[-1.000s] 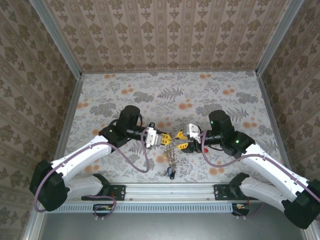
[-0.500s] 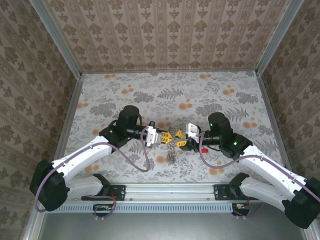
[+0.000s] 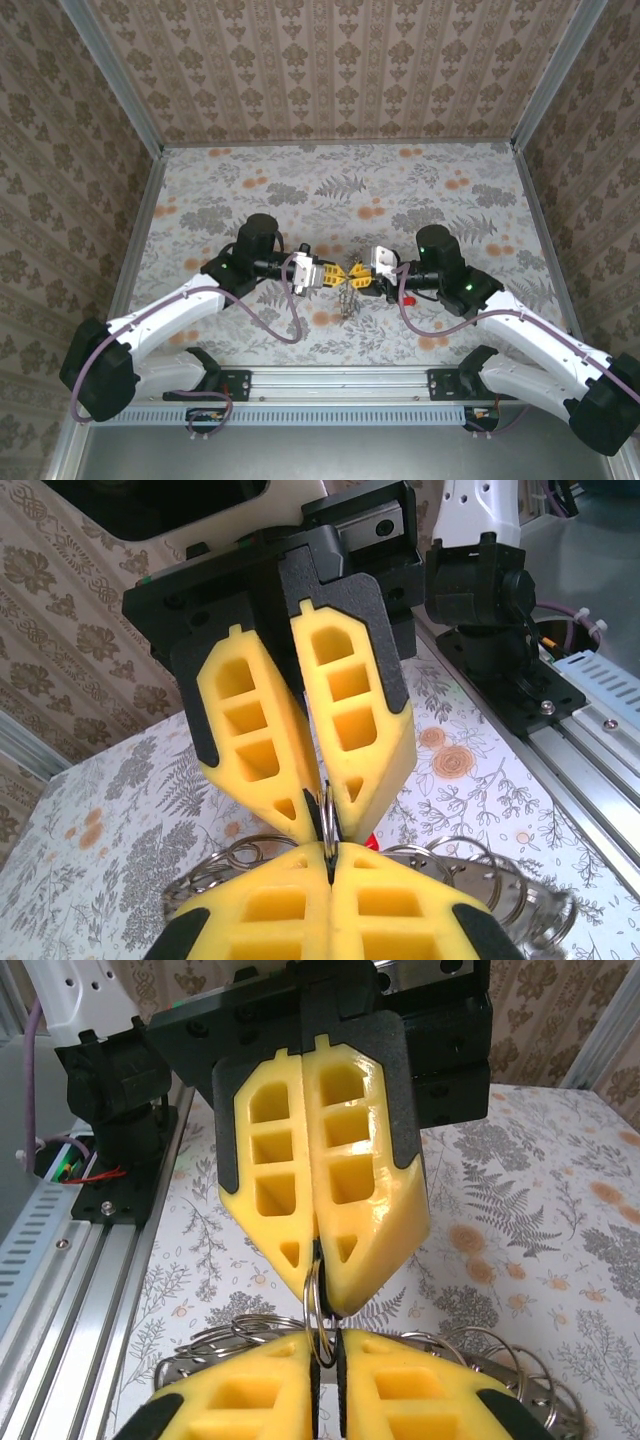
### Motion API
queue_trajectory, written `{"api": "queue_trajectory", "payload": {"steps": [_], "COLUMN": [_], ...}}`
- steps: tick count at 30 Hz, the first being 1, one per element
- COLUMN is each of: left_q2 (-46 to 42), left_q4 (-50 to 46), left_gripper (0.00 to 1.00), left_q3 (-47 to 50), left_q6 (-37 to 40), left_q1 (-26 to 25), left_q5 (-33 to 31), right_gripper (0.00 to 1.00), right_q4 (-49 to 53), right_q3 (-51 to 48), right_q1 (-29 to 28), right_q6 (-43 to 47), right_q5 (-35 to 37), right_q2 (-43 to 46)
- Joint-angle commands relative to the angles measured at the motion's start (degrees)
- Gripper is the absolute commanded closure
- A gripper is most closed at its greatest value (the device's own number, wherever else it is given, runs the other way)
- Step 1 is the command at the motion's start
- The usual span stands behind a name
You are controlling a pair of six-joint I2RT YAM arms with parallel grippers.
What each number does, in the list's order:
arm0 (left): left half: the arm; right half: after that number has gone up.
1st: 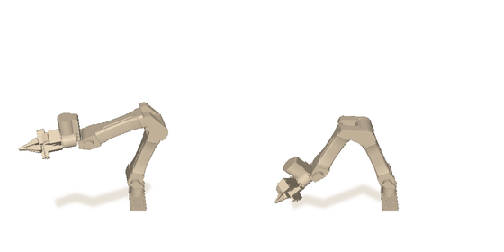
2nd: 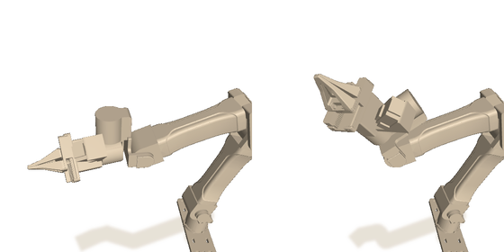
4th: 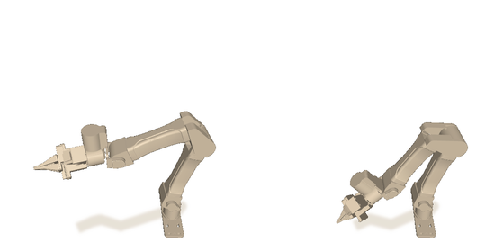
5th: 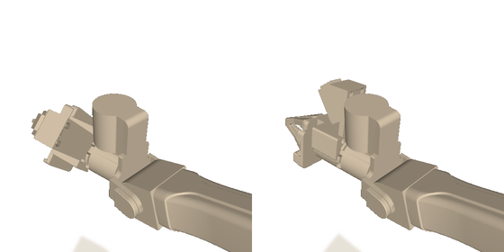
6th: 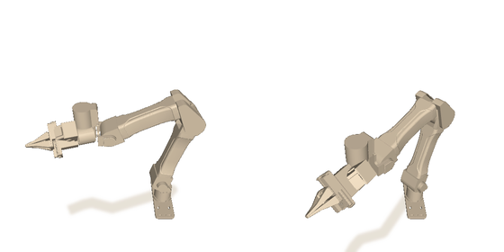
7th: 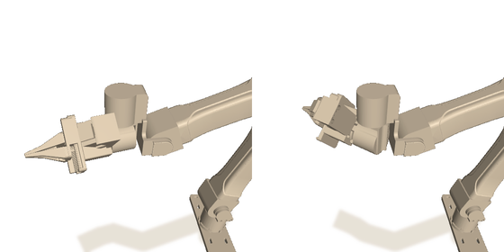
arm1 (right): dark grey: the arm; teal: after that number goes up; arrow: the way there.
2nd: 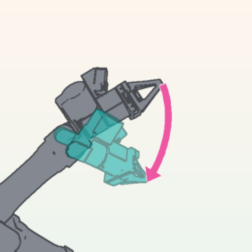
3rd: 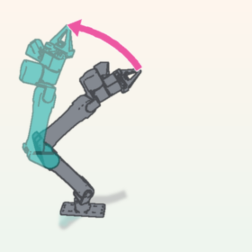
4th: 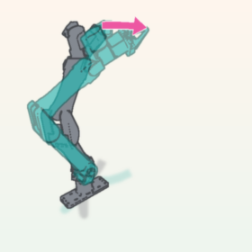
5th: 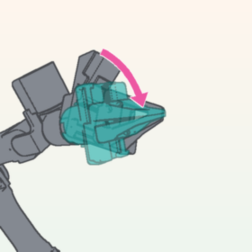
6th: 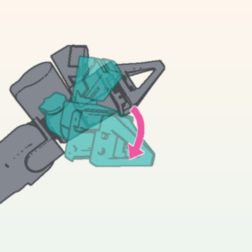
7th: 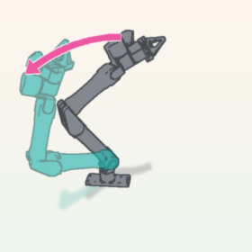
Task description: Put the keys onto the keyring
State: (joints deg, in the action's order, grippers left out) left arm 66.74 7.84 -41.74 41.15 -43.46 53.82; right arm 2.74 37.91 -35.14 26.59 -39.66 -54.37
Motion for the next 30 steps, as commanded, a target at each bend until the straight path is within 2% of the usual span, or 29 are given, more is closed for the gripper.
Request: {"api": "queue_trajectory", "payload": {"steps": [1,3,5,7,10,14,19,25,30], "left_q2": [-0.6,-0.6,-0.5,-0.5,-0.6,-0.7,-0.4,0.0,0.0], "left_q4": [3.6,3.8,3.6,1.4,-2.5,-2.7,0.2,2.0,3.2], "left_gripper": [1.0,1.0,1.0,0.92,0.86,0.75,0.74,0.73,0.73], "left_q3": [0.5,0.6,0.6,-0.1,-1.1,-1.0,-0.2,-0.1,1.1], "left_q6": [-1.6,-1.8,-2.3,-2.3,-1.5,-2.4,-4.6,-6.3,-7.6], "left_q1": [-0.7,-0.7,-0.7,-0.7,-0.8,-0.8,-0.8,-1.4,-1.6], "left_q5": [0.7,0.5,-0.3,-1.6,-3.2,-4.5,-5.1,-6.3,-8.1], "right_gripper": [0.91,0.98,1.0,1.0,1.0,1.0,1.0,1.0,1.0], "right_q4": [-2.6,-3.4,-4.4,-3.9,-1.6,0.9,1.4,1.0,0.9], "right_q3": [-1.1,-1.5,-2.1,-2.2,-1.7,-0.6,-0.3,0.1,0.4], "right_q1": [-0.9,-1.3,-1.7,-1.9,-3.1,-4.1,-5.4,-7.6,-8.5], "right_q6": [0.6,1.4,2.2,3.3,6.4,8.8,10.3,10.6,10.9], "right_q5": [-0.5,0.8,2.8,5.2,11.0,15.3,18.6,25.9,27.9], "right_q2": [0.2,0.7,1.7,2.6,4.1,5.0,4.7,3.7,3.6]}}
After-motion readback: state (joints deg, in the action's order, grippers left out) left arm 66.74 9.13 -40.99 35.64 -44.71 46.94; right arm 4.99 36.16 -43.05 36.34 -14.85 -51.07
